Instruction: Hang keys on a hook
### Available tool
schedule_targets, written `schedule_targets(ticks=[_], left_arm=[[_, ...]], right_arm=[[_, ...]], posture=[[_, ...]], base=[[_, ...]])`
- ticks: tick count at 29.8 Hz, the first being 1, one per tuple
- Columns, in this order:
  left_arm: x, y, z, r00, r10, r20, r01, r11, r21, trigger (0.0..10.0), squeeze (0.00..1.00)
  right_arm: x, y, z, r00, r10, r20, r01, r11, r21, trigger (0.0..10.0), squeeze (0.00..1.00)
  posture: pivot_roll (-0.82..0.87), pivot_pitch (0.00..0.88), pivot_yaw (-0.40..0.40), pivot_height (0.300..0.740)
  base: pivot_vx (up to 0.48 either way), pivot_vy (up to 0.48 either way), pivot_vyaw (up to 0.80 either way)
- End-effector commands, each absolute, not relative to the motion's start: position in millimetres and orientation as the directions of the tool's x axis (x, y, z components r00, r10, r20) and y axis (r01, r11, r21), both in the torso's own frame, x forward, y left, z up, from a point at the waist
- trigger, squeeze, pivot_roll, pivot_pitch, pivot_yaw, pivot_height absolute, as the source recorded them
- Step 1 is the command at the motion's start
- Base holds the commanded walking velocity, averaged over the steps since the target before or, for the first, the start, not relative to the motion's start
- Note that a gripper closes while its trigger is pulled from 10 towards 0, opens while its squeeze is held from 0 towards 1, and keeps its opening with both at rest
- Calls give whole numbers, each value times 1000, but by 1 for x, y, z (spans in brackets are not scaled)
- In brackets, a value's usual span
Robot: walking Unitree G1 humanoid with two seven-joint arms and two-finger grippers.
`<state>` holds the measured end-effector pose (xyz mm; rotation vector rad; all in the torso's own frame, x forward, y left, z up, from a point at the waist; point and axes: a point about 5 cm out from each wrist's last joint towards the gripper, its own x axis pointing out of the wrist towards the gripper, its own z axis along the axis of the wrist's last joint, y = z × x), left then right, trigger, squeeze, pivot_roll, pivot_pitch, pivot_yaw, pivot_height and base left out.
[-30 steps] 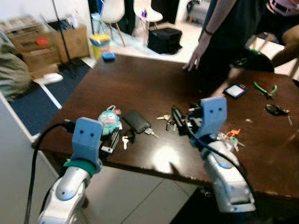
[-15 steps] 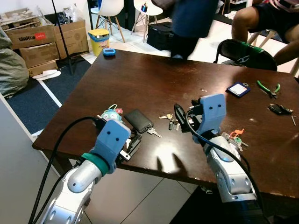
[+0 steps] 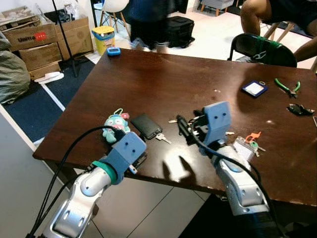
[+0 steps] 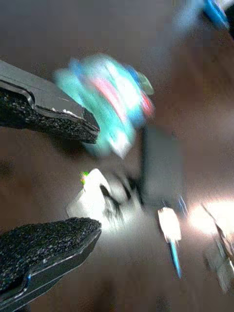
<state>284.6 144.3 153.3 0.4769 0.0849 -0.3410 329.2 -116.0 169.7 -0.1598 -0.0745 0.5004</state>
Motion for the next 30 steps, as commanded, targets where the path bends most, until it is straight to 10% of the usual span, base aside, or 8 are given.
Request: schedule_targets(ticks=[1, 11, 21, 30], left_arm=[[280, 156, 152, 947, -264, -181, 318, 845, 430, 10000, 0], [272, 186, 159, 971, -159, -181, 218, 899, 380, 10000, 0], [325, 183, 173, 988, -99, -116, 139, 897, 421, 9294, 0], [332, 192, 178, 992, -50, -116, 95, 901, 422, 10000, 0]], right_arm=[[329, -111, 163, 855, 519, -7, -512, 839, -183, 10000, 0], [337, -100, 145, 842, 535, -76, -540, 828, -151, 10000, 0], [370, -130, 159, 922, 382, -62, -386, 903, -187, 10000, 0], [363, -110, 153, 844, 530, -82, -537, 834, -126, 10000, 0]], posture=[[22, 127, 38, 740], [55, 164, 25, 740], [10, 184, 44, 740], [16, 178, 45, 740]], base=[[0, 0, 0], [0, 0, 0], [0, 0, 0], [0, 0, 0]])
